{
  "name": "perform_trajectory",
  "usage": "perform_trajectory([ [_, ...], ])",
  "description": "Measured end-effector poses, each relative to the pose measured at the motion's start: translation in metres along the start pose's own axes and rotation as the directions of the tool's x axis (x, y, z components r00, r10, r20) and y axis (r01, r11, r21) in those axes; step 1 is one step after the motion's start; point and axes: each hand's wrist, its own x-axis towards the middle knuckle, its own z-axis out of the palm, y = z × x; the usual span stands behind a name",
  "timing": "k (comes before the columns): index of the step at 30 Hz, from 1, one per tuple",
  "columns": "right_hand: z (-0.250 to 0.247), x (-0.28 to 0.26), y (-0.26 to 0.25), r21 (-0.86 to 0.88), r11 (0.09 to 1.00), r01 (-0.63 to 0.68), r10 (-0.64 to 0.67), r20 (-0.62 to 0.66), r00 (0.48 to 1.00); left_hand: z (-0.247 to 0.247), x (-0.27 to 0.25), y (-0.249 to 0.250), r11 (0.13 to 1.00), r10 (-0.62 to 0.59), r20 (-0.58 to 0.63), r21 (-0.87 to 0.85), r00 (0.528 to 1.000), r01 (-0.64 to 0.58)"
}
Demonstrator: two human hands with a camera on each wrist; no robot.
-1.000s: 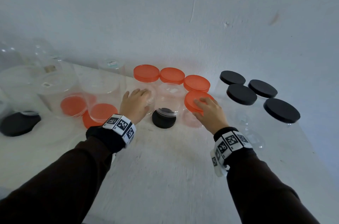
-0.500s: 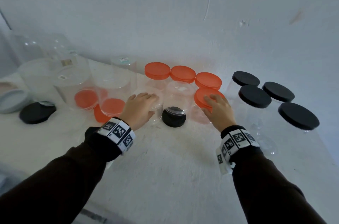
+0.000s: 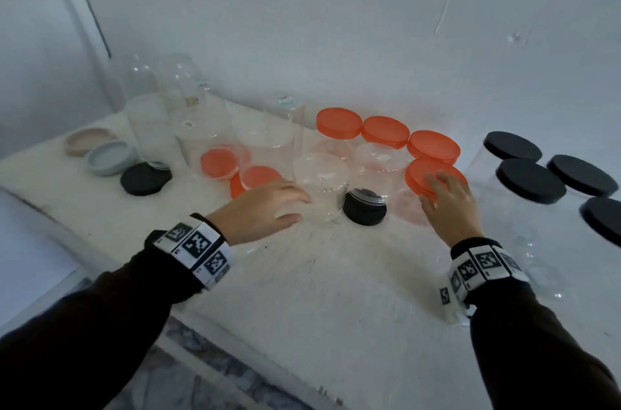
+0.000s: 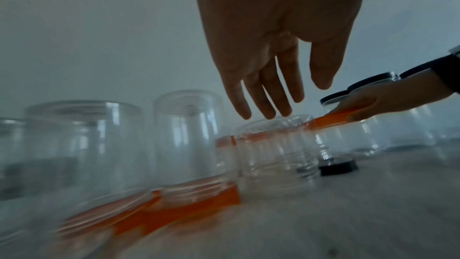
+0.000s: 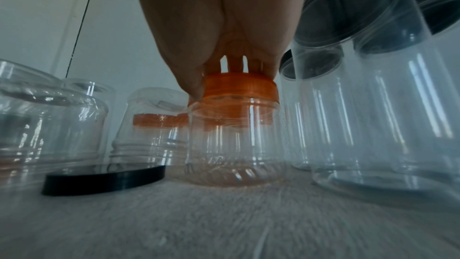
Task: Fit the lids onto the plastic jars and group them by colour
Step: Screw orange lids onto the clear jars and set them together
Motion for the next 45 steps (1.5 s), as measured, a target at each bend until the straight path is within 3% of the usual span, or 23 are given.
perform_trajectory([
  [4,-0.001,0.001,-0.007,-0.052,0.998,-0.020,0.021,0.008,1.000,-0.013,-0.028,-0.031,0.985,-0.145,0.086,0.105,0.986,0.136],
  [7,-0.004,0.003,-0.012,-0.063,0.997,-0.047,0.048,0.015,0.999,-0.013,-0.039,-0.049,0.958,-0.251,0.231,0.197,0.940,0.208],
  [11,-0.009,0.002,-0.015,-0.079,0.995,-0.054,0.057,0.040,0.998,-0.007,-0.045,-0.058,0.936,-0.317,0.397,0.276,0.861,0.217],
  [13,-0.011,0.002,-0.014,-0.092,0.995,-0.047,0.053,0.071,0.996,-0.004,-0.046,-0.061,0.931,-0.325,0.417,0.299,0.849,0.209],
  [17,-0.018,0.004,-0.019,-0.075,0.993,-0.093,0.102,0.126,0.987,-0.004,-0.044,-0.062,0.916,-0.345,0.409,0.343,0.845,0.208],
  [20,-0.025,0.004,-0.032,-0.013,0.993,-0.115,0.115,0.043,0.992,-0.004,-0.042,-0.062,0.907,-0.339,0.392,0.378,0.855,0.186],
  [23,-0.036,0.004,-0.057,0.056,0.998,-0.004,0.006,-0.050,0.999,-0.005,-0.040,-0.063,0.918,-0.309,0.392,0.362,0.866,0.163],
  [29,-0.049,0.007,-0.130,0.247,0.930,0.273,-0.264,-0.070,0.962,-0.007,-0.041,-0.066,0.952,-0.276,0.411,0.239,0.869,0.189],
  [37,-0.042,0.024,-0.217,0.252,0.879,0.404,-0.441,0.108,0.891,-0.030,-0.073,-0.078,0.958,-0.235,0.303,0.233,0.923,0.167],
  [45,-0.013,0.051,-0.260,0.127,0.947,0.294,-0.319,0.275,0.907,-0.056,-0.113,-0.101,0.969,-0.213,0.031,0.138,0.977,0.207],
])
